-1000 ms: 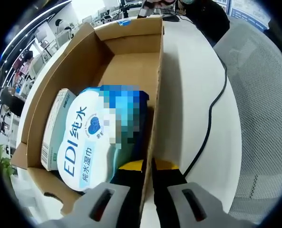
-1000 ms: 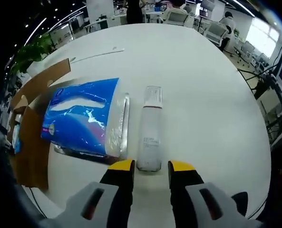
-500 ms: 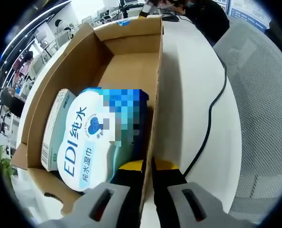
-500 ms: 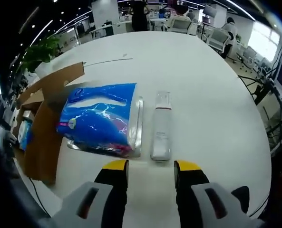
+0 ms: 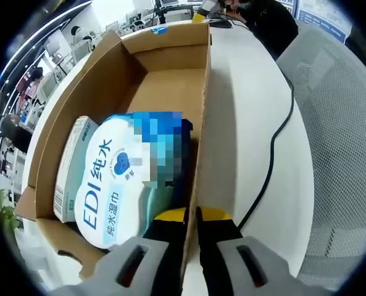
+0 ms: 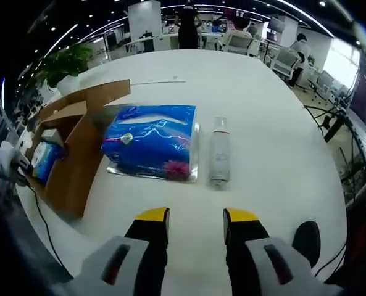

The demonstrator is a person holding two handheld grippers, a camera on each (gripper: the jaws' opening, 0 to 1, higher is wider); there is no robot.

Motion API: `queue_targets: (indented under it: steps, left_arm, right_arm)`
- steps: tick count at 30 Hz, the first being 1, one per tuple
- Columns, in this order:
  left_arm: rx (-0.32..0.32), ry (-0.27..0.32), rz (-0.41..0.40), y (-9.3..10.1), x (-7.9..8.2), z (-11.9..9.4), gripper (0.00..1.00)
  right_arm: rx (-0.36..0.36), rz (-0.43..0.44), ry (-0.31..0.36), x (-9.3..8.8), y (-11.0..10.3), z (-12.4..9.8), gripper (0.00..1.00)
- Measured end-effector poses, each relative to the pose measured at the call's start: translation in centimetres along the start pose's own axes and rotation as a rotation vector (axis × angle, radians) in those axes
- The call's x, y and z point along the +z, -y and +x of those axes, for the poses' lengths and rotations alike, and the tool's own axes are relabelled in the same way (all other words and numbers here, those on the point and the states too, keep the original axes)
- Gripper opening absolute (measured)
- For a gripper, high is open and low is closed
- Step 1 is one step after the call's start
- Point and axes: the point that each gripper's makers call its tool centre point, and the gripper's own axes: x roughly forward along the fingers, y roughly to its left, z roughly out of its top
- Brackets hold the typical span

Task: Operate the shoe box by opening the lid, removing the specified soft item, and placing it in the target area until the item is outside and the box remains undamaged.

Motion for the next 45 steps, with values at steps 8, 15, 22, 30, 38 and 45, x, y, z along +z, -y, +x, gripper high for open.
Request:
queue_targets:
  steps: [8, 15, 22, 30, 38, 45]
  left_arm:
    - [0.001, 0.003, 0.013, 0.0, 0.0, -0.1, 0.04]
    - [0.001, 0.004, 0.011, 0.0, 0.0, -0.1, 0.04]
    - [0.001, 0.003, 0.012, -0.1, 0.0, -0.2, 0.04]
    - [0.000, 0.004, 0.018, -0.1, -0.1, -0.1, 0.04]
    - [0.001, 0.000, 0.012, -0.1, -0.1, -0.1, 0.04]
    - [0.002, 0.001, 0.007, -0.1, -0.1, -0.1, 0.04]
  right_arm:
    - [0.008, -0.087, 0.031, 0.6, -0.7, -1.6, 0.32]
    - [0.041, -0.138, 0.089, 2.5, -2.2, -3.0, 0.32]
    - [0.065, -0.158, 0.175, 4.1, -5.1, -4.8, 0.32]
    - [0.139, -0.238, 0.192, 4.8, -7.6, -4.9, 0.33]
    - [0.223, -0.295, 0.247, 5.8, -11.6, -5.9, 0.31]
    - [0.275, -0.339, 0.237, 5.2, -14.1, -6.4, 0.31]
